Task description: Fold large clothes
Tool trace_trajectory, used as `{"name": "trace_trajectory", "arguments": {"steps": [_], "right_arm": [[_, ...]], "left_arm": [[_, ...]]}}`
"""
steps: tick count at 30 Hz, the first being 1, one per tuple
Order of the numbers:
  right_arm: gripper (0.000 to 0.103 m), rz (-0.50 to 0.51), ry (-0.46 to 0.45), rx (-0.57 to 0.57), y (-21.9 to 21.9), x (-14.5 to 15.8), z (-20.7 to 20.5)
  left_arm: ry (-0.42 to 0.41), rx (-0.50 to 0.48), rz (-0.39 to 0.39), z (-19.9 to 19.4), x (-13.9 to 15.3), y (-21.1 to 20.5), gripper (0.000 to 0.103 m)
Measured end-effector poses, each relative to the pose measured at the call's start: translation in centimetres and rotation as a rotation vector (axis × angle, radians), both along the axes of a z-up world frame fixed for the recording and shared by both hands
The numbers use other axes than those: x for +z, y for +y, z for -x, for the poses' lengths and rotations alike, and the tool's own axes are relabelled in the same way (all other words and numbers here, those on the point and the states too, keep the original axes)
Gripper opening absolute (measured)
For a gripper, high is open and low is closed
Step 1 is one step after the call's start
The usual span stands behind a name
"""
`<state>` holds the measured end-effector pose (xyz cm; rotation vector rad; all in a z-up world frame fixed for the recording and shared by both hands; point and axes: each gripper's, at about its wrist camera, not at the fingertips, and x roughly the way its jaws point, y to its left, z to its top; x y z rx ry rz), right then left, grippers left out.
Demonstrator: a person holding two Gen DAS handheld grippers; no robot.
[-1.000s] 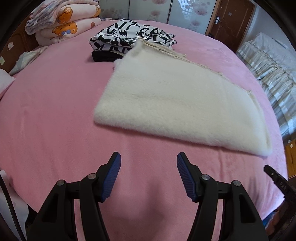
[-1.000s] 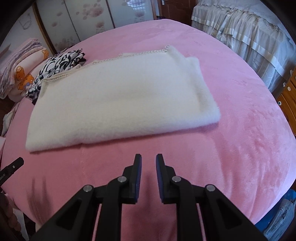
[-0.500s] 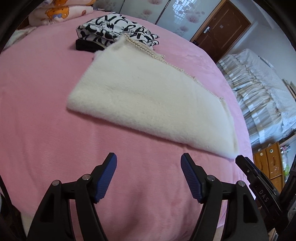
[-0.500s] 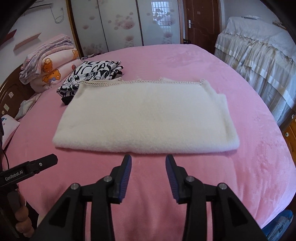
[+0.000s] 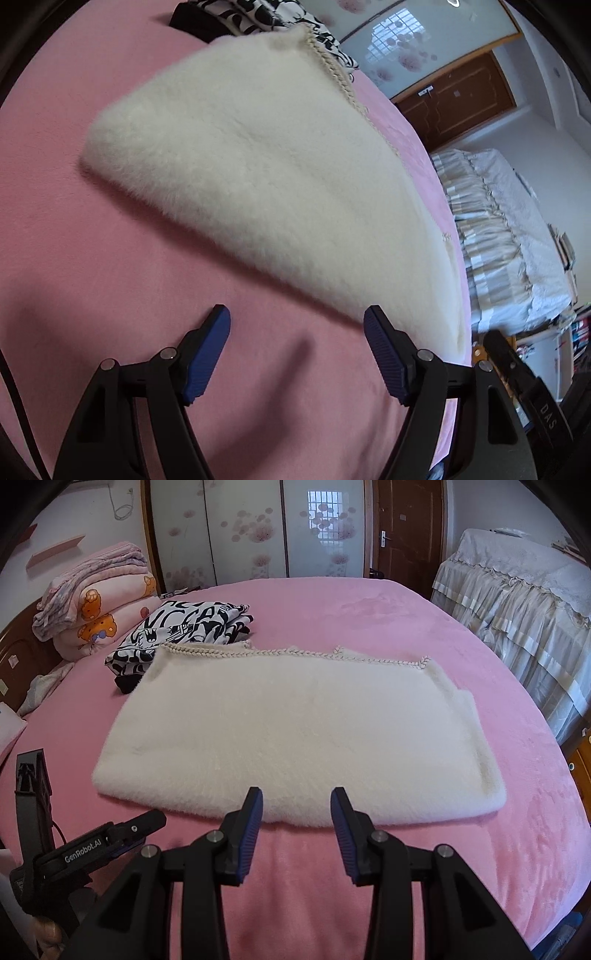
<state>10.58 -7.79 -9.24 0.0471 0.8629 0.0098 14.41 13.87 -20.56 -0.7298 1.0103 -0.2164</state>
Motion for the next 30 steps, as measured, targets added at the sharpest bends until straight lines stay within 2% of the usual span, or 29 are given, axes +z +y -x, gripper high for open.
{"name": "trace_trajectory", "arguments": {"steps": [7,11,16,18,20,22,26,28,30], "right_arm": [[0.038,0.012,0.022,0.016,1.4,-1.7,-2.7],[0.038,0.014,0.026,0.029,1.6,-2.5,-4.0],[0.038,0.023,0.016,0.027,1.0,-3.1,-5.9],[0.038,0.027,0.01,0.026,0.7,-3.2,-6.8],[0.038,0.036,0.001,0.024,0.2,-3.2,-7.6],[0.038,0.05,0.003,0.028,-0.2,-3.5,-8.4],[0.037,0.063,0.017,0.057,-0.6,-4.6,-9.7],[0.019,0.064,0.032,0.091,-0.4,-5.2,-10.2],[0.015,0.076,0.043,0.126,0.0,-5.9,-10.5]], "left_arm": [[-0.056,0.032,0.006,-4.0,-0.9,-0.1,0.073],[-0.05,0.059,0.021,-6.7,-1.1,-0.2,0.073],[-0.057,0.079,-0.022,-9.5,-0.6,-0.6,0.073],[-0.065,0.1,-0.035,-10.0,-0.5,-0.6,0.061],[-0.089,0.111,-0.027,-9.7,-0.3,-0.7,0.037],[-0.11,0.122,-0.027,-9.0,0.3,-0.6,0.03],[-0.148,0.131,-0.128,-8.2,2.6,-1.7,0.021],[-0.168,0.136,-0.172,-7.8,3.9,-2.6,0.02],[-0.183,0.143,-0.196,-7.4,5.0,-3.1,0.019]]}}
